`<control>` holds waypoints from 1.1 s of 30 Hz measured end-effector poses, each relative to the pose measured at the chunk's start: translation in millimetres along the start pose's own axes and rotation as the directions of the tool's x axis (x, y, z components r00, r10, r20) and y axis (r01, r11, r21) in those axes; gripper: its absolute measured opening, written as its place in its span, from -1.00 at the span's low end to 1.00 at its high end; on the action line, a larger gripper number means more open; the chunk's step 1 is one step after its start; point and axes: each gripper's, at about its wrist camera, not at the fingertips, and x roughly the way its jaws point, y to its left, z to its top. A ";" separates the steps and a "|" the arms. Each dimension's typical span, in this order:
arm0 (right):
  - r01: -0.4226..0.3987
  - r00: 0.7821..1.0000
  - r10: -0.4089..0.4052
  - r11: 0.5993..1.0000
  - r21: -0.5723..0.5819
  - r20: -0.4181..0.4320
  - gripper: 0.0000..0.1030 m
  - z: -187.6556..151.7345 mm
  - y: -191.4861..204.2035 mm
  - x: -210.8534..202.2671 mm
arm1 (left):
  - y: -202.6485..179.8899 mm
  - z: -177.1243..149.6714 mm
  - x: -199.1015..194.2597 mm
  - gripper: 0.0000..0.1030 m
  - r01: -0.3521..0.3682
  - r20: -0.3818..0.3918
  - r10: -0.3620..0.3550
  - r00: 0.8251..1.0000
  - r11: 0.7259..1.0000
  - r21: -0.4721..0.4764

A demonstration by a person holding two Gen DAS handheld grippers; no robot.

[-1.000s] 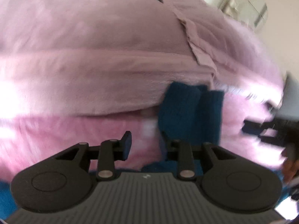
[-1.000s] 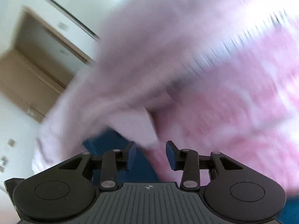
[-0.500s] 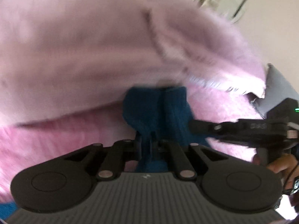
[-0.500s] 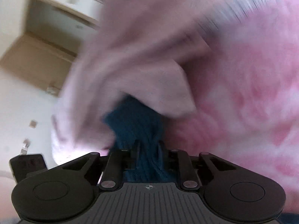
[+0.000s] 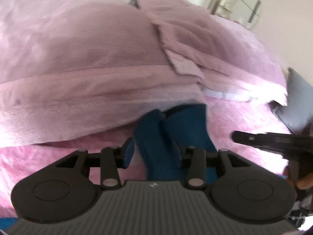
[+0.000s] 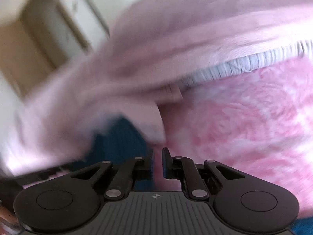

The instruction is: Fold clothes

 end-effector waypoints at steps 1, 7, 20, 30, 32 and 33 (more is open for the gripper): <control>-0.031 0.999 0.030 0.999 0.039 0.014 -0.68 3.2 -2.8 -3.1 | 0.6 2.9 0.6 -0.29 -0.014 -0.003 0.014 1.000 1.000 -0.013; 0.041 0.992 -0.049 0.997 -0.067 -0.116 -0.36 -1.1 13.0 -29.1 | 16.8 -19.9 -47.5 -0.35 -0.047 -0.015 0.047 0.999 0.998 0.032; 0.374 0.926 -0.370 0.866 0.332 -0.078 -0.36 -113.3 -76.0 -231.4 | 241.5 -144.2 -302.1 -0.07 -0.632 -0.093 0.705 0.704 0.561 -0.535; 0.384 0.915 -0.398 0.805 0.452 -0.069 -0.36 -151.5 -61.4 -265.9 | 320.2 -161.1 -292.9 -0.52 -0.597 -0.180 0.708 0.683 0.399 -0.696; 0.388 0.914 -0.400 0.813 0.434 -0.068 -0.36 -159.8 -54.2 -271.0 | 317.1 -156.8 -282.9 -0.92 -0.644 -0.161 0.724 0.671 0.462 -0.609; 0.392 0.912 -0.404 0.813 0.430 -0.068 -0.36 -164.8 -51.6 -275.7 | 314.8 -154.3 -282.3 -0.92 -0.676 -0.154 0.739 0.656 0.485 -0.554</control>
